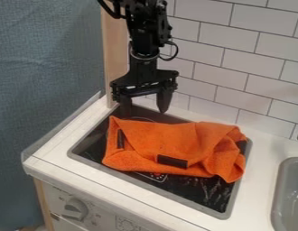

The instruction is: Put the fabric on the machine

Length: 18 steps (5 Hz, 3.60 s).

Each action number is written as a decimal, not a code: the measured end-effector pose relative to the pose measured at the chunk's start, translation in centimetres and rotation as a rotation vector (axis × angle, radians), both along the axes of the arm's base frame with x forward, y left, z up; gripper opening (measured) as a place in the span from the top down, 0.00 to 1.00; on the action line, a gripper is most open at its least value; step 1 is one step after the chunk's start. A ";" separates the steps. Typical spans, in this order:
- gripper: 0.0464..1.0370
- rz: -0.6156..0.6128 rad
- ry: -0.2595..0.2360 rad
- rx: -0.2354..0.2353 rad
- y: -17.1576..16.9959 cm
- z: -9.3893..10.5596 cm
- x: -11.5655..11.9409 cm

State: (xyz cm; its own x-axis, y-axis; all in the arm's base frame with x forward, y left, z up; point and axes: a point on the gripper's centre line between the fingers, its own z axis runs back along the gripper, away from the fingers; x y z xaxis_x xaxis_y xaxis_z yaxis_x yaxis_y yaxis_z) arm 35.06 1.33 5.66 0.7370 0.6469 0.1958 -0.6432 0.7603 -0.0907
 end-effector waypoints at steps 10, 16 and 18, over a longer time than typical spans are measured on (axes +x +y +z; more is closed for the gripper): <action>0.67 0.053 0.230 0.103 5.1 -8.0 -1.4; 0.99 0.030 0.229 0.026 5.0 -6.6 -1.8; 0.99 0.016 0.147 -0.038 3.8 -2.6 -1.8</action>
State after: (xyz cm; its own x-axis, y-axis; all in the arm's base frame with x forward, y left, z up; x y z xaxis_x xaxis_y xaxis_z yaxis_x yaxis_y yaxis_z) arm 33.22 5.10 3.04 0.7455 0.6636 0.0617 -0.6636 0.7477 -0.0235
